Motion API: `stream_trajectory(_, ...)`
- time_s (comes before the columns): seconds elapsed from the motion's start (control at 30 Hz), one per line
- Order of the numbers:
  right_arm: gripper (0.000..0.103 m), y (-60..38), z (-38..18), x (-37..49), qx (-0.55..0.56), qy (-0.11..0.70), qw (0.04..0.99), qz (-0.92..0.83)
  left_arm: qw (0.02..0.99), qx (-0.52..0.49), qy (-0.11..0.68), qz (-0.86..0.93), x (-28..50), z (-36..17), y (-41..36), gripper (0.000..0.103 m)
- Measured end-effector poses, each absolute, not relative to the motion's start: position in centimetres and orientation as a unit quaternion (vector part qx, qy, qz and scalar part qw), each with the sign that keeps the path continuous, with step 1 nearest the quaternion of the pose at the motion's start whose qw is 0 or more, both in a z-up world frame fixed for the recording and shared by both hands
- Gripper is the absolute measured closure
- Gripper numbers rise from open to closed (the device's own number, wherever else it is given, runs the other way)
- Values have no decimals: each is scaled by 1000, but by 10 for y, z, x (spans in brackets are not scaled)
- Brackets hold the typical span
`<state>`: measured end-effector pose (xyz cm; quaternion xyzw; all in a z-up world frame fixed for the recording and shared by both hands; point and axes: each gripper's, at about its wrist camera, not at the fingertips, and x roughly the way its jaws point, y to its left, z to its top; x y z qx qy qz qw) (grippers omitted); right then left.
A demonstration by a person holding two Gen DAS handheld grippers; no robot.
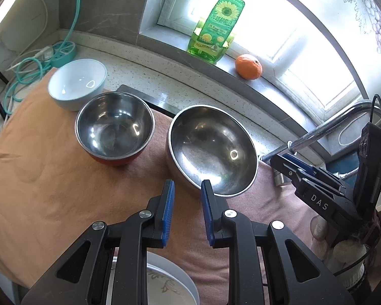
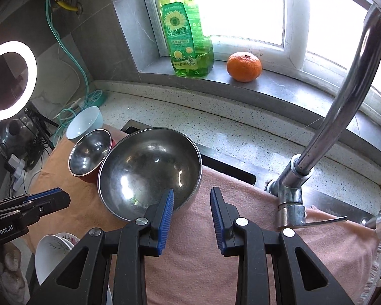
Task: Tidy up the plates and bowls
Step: 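Move both grippers toward the large steel bowl by the sink, then close both grippers on the rim of the large steel bowl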
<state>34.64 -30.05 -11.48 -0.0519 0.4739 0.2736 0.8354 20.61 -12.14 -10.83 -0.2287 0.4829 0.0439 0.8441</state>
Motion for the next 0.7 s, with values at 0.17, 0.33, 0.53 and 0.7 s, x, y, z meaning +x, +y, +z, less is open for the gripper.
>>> stream_trajectory(0.17,76,-296,-119,366,-57,475,834,275,836,-244,488,47,213,-115,-116,83)
stream_trajectory(0.33,76,-291,-127,382,-48,488,824,283,834,-255,486,50,221,-119,-110,83)
stream_trajectory(0.53,76,-285,-138,398,-40,506,812,289,831,-262,489,50,233,-125,-105,83)
stream_trajectory(0.7,76,-280,-143,408,-36,515,805,291,828,-257,496,52,243,-131,-106,83)
